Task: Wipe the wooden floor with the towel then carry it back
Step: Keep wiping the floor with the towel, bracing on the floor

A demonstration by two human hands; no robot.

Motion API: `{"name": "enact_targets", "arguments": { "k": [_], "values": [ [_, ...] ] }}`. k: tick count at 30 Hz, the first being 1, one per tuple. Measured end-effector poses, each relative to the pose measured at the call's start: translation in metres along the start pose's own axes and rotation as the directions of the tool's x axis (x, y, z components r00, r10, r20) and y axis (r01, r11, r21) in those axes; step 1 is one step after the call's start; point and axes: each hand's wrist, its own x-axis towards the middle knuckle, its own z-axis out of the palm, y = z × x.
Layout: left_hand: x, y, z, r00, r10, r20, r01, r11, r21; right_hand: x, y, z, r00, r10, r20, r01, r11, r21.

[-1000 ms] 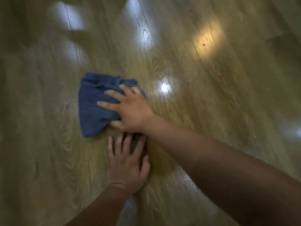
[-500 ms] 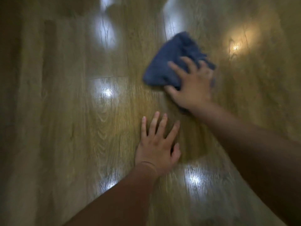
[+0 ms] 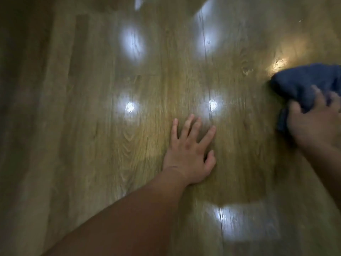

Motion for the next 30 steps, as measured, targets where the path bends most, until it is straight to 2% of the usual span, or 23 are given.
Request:
{"name": "enact_targets", "arguments": {
  "k": [1,2,3,4,5,6,7,9,11,13,15,17,21,22,23,24,26,28,29,30],
  "values": [
    [0.000,0.000,0.000,1.000,-0.009,-0.007,0.009,1.000,0.010,-0.025,-0.012,0.006,0.991,0.131,-0.008,-0.131,0.991,0.025],
    [0.000,0.000,-0.001,1.000,-0.022,-0.008,0.022,1.000,-0.005,-0.055,-0.030,0.012,0.990,0.140,0.001,-0.140,0.990,0.028],
    [-0.001,0.001,-0.004,0.999,-0.035,-0.017,0.034,0.998,-0.051,-0.089,-0.045,0.020,1.000,0.003,0.008,-0.003,1.000,0.014],
    [-0.003,0.002,-0.008,0.997,-0.044,-0.060,0.036,0.990,-0.133,-0.121,-0.055,0.028,0.976,-0.219,0.013,0.219,0.976,-0.003],
    [-0.007,0.003,-0.013,0.989,-0.058,-0.136,0.022,0.967,-0.254,-0.145,-0.061,0.035,0.903,-0.428,0.045,0.429,0.903,-0.029],
    [-0.013,-0.002,-0.018,0.970,-0.088,-0.225,-0.002,0.928,-0.372,-0.156,-0.062,0.038,0.830,-0.552,0.078,0.556,0.831,-0.039],
    [-0.023,-0.013,-0.023,0.946,-0.128,-0.299,-0.019,0.896,-0.443,-0.155,-0.062,0.036,0.800,-0.592,0.094,0.597,0.802,-0.032],
    [-0.059,-0.054,-0.034,0.900,-0.220,-0.376,0.043,0.904,-0.426,-0.144,-0.058,0.036,0.811,-0.580,0.075,0.584,0.809,-0.060],
    [-0.115,-0.114,-0.046,0.837,-0.385,-0.389,0.266,0.908,-0.325,-0.143,-0.056,0.039,0.798,-0.599,0.064,0.602,0.797,-0.049],
    [-0.174,-0.172,-0.053,0.749,-0.567,-0.344,0.477,0.821,-0.314,-0.146,-0.057,0.042,0.790,-0.610,0.056,0.613,0.789,-0.045],
    [-0.205,-0.193,-0.048,0.725,-0.658,-0.204,0.605,0.749,-0.270,-0.146,-0.057,0.040,0.802,-0.594,0.064,0.597,0.799,-0.065],
    [-0.211,-0.192,-0.027,0.749,-0.654,-0.101,0.639,0.755,-0.150,-0.147,-0.059,0.033,0.793,-0.598,0.120,0.608,0.788,-0.093],
    [-0.208,-0.196,-0.018,0.778,-0.617,-0.117,0.605,0.786,-0.123,-0.185,-0.100,0.031,0.867,-0.469,0.168,0.481,0.876,-0.036],
    [-0.208,-0.200,-0.015,0.780,-0.613,-0.127,0.600,0.790,-0.126,-0.214,-0.108,0.034,0.846,-0.502,0.180,0.515,0.857,-0.029],
    [-0.208,-0.204,-0.012,0.778,-0.614,-0.133,0.602,0.789,-0.121,-0.250,-0.112,0.038,0.778,-0.600,0.184,0.612,0.791,-0.010],
    [-0.209,-0.204,-0.011,0.778,-0.613,-0.138,0.603,0.790,-0.110,-0.292,-0.112,0.040,0.652,-0.732,0.200,0.740,0.671,0.044],
    [-0.208,-0.204,-0.009,0.778,-0.610,-0.150,0.600,0.793,-0.106,-0.369,-0.097,0.038,0.271,-0.927,0.258,0.935,0.318,0.158],
    [-0.206,-0.207,-0.007,0.779,-0.606,-0.158,0.596,0.795,-0.113,-0.387,-0.088,0.035,-0.039,-0.952,0.303,0.968,0.039,0.246],
    [-0.206,-0.208,-0.005,0.779,-0.607,-0.159,0.596,0.795,-0.115,-0.372,-0.095,0.037,-0.130,-0.945,0.299,0.964,-0.050,0.260],
    [-0.207,-0.209,-0.004,0.779,-0.607,-0.159,0.596,0.795,-0.112,-0.351,-0.113,0.042,-0.130,-0.943,0.306,0.972,-0.060,0.229]
  ]
}}
